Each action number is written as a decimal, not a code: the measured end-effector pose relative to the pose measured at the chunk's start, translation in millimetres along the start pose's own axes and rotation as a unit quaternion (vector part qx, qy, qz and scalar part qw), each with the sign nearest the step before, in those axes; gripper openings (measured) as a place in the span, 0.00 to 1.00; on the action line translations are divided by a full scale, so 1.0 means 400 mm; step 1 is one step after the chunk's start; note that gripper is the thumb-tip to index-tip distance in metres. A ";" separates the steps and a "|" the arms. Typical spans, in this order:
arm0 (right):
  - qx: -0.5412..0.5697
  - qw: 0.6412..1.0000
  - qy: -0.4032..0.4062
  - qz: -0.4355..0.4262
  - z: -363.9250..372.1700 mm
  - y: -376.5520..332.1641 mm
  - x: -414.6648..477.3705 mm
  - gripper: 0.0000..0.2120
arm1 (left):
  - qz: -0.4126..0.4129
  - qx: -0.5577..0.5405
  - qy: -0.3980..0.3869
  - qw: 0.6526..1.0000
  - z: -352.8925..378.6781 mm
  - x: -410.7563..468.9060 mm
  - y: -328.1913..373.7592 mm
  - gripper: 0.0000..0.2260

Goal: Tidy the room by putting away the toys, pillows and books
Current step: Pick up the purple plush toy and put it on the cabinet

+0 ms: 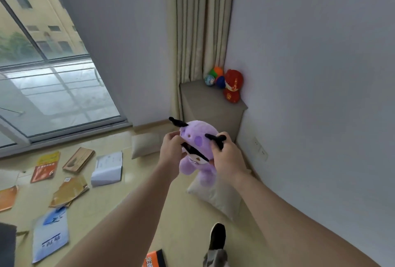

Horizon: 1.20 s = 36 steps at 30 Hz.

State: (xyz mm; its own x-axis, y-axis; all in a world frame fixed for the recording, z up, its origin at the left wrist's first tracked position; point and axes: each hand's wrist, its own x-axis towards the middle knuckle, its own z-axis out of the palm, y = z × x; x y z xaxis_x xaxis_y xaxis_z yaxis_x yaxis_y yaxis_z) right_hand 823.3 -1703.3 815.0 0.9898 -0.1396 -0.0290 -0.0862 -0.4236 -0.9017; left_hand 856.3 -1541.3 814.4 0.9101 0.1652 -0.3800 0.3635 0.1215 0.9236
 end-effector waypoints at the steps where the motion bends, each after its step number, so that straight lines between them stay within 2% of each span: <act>1: -0.001 1.000 0.000 0.003 0.008 0.012 0.053 0.07 | -0.014 -0.010 -0.002 1.000 0.016 0.053 0.015 0.11; 3: 0.010 1.000 -0.004 0.016 0.023 0.038 0.152 0.10 | -0.027 -0.006 -0.017 0.999 0.041 0.163 0.041 0.10; 7: 0.053 0.998 -0.006 0.041 0.045 0.074 0.380 0.07 | -0.036 0.049 -0.020 0.998 0.122 0.408 0.119 0.15; 11: 0.073 0.995 -0.010 0.066 0.042 0.075 0.588 0.06 | -0.044 0.147 -0.045 0.987 0.226 0.615 0.227 0.18; 14: 0.093 0.993 -0.006 0.074 0.043 0.071 0.738 0.11 | -0.077 0.162 -0.048 0.983 0.289 0.755 0.296 0.16; 16: 0.093 0.992 0.001 0.085 0.043 0.075 0.831 0.13 | -0.110 0.150 -0.063 0.981 0.324 0.850 0.326 0.22; 18: 0.085 0.991 0.012 0.101 0.044 0.092 0.930 0.09 | -0.123 0.146 -0.074 0.979 0.364 0.964 0.343 0.24; 21: 0.065 0.991 0.019 0.117 0.052 0.132 1.076 0.03 | -0.109 0.159 -0.105 0.976 0.435 1.135 0.363 0.20; 23: 0.077 0.986 0.031 0.142 0.065 0.153 1.164 0.09 | -0.112 0.180 -0.130 0.969 0.482 1.255 0.364 0.20; 26: 0.133 0.966 0.076 0.208 0.121 0.194 1.322 0.23 | -0.139 0.211 -0.175 0.952 0.544 1.478 0.333 0.23; 30: 0.172 0.926 0.146 0.304 0.198 0.264 1.524 0.28 | -0.184 0.269 -0.235 0.916 0.639 1.727 0.294 0.15; 32: 0.191 0.910 0.171 0.327 0.221 0.297 1.608 0.32 | -0.195 0.280 -0.249 0.907 0.682 1.815 0.281 0.16; 36: 0.167 0.903 0.214 0.333 0.236 0.361 1.747 0.34 | -0.187 0.283 -0.267 0.902 0.761 1.961 0.240 0.18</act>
State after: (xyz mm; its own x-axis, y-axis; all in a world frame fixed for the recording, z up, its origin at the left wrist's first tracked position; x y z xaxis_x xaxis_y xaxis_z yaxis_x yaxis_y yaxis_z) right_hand 1513.1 -1777.4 623.6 0.5899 -0.6272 -0.5086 -0.5366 0.1661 -0.8273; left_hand 1665.5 -1697.8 620.5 0.6135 -0.2972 -0.7317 0.5709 -0.4732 0.6709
